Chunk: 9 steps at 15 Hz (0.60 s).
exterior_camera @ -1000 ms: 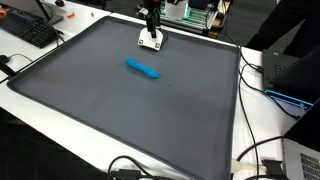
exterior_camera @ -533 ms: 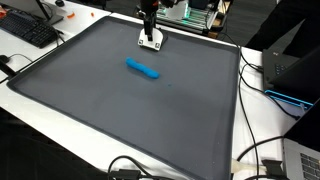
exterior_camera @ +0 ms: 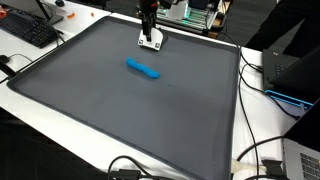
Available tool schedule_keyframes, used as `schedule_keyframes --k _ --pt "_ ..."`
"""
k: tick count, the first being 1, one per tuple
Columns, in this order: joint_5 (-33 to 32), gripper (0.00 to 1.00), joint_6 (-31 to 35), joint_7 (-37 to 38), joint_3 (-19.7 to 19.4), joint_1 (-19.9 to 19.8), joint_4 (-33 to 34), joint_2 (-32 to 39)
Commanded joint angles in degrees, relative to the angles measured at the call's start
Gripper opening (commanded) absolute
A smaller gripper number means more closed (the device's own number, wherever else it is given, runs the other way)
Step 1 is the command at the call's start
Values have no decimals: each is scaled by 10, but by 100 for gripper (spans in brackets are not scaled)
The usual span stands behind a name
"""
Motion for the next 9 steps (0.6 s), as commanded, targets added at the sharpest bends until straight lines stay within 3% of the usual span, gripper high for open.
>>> schedule_keyframes --k 1,2,3,9 --pt "20 74 7 11 -10 13 -4 2" --pt "18 74 9 16 -10 14 -4 3" --pt "18 68 11 19 -10 14 -5 3" --pt "18 21 15 41 -11 17 -5 7"
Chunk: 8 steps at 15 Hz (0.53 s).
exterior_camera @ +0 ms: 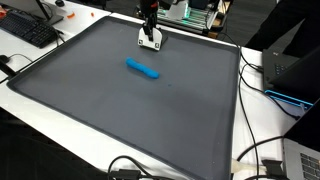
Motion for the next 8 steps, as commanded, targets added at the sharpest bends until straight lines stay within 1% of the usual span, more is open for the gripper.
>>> schedule_keyframes --k 1,2,3,5,8 --pt "12 14 15 16 -7 12 -5 5" --pt "14 6 19 20 -7 13 -4 5" --pt "19 2 23 21 -7 14 -3 5" --pt "27 0 29 24 -7 15 -2 5" --pt "38 2 27 32 -7 15 -1 2"
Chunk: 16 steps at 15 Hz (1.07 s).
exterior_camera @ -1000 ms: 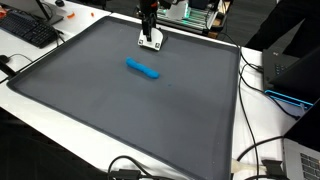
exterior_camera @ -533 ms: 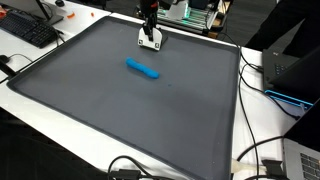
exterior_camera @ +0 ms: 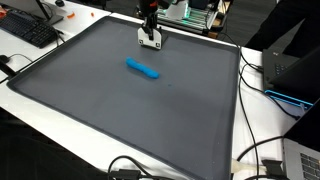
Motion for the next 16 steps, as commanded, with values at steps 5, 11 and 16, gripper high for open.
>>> schedule_keyframes --k 5,11,16 --pt "-8 2 -15 41 -6 9 -4 -28" --pt "-89 2 -129 53 12 11 33 -92" --pt "-116 2 -260 -36 34 34 131 -83"
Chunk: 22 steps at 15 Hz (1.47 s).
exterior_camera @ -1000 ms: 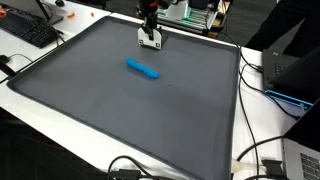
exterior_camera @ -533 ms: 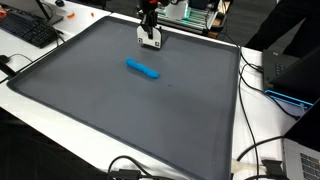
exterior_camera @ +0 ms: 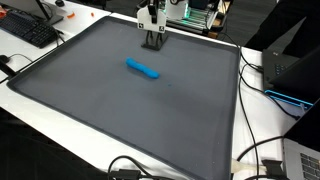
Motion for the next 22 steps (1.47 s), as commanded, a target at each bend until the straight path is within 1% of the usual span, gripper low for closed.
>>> schedule_keyframes --k 1,4,7,10,15,20,21,22 --pt "-26 2 -68 -63 15 16 68 20" --pt "-47 2 -87 -117 28 29 120 54" --pt "-81 2 -84 -168 35 42 160 90" --pt "-109 2 -73 -236 32 53 202 137" --pt "-132 2 -76 -379 21 65 261 201" --pt "-149 2 -69 -533 4 71 301 251" --pt "-150 2 -71 -547 0 73 308 259" --pt "-129 9 -70 -518 -3 77 291 238"
